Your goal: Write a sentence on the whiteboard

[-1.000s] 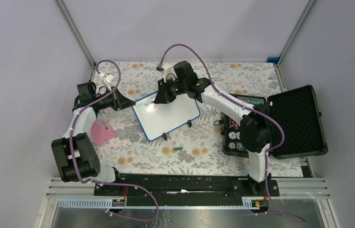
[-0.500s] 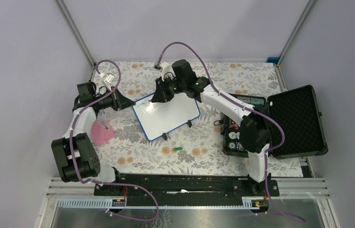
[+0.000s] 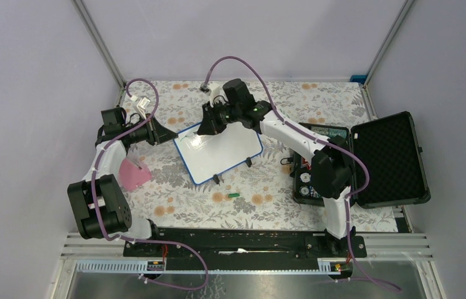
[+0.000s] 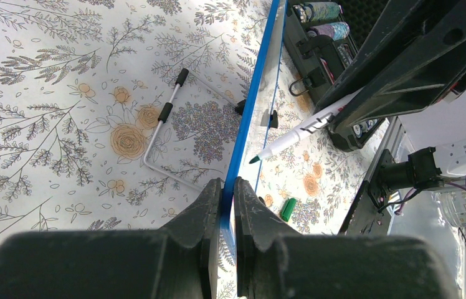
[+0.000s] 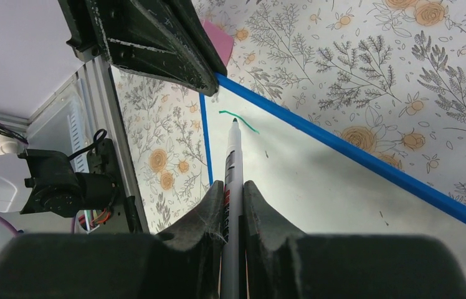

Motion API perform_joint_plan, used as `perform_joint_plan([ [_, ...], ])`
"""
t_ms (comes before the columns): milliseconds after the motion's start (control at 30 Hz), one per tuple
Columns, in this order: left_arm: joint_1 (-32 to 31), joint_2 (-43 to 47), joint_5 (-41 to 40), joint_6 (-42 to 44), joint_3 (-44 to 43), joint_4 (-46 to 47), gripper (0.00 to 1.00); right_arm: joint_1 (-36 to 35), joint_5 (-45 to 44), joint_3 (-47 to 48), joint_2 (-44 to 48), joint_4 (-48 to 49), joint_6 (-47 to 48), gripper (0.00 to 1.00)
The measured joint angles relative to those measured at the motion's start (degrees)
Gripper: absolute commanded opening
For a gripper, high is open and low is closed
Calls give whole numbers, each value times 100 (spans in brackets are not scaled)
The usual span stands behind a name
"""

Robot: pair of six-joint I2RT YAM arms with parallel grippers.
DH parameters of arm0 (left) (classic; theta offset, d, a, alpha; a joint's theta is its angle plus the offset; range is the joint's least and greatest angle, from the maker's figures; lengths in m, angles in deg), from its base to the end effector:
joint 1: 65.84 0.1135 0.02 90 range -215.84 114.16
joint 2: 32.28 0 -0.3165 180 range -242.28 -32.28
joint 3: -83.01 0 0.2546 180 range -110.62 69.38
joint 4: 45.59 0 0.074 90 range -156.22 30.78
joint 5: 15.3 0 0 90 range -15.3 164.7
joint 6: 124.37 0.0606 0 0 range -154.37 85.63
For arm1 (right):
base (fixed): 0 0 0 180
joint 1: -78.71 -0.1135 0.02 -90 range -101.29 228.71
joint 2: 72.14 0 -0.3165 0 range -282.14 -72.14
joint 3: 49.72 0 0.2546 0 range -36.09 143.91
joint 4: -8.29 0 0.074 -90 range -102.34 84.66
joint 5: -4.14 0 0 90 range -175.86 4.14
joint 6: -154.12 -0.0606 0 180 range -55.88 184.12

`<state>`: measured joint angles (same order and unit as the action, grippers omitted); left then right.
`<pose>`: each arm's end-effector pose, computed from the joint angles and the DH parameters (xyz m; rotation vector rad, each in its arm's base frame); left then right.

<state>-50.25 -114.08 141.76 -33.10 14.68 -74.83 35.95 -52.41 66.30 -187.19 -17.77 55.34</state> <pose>0.2984 0.0253 0.3012 0.3146 1.9820 -1.1396 0.3601 0.3785 0.3517 -0.9908 1.8785 1.1412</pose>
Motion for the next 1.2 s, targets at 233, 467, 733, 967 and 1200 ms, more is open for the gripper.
perform_joint_plan([
  [233,0,0,-4,11,0,0,0,-2,4,85,-136,-9,0,0],
  [467,0,0,-2,22,0,-2,0,-7,2,85,-136,-9,7,0],
  [733,0,0,-15,24,0,-2,0,-22,20,0,-136,9,24,0],
  [967,0,0,-55,33,0,-4,0,-103,122,-433,-83,87,20,0],
  [1200,0,0,-50,33,0,-4,0,-133,155,-723,11,114,17,0],
])
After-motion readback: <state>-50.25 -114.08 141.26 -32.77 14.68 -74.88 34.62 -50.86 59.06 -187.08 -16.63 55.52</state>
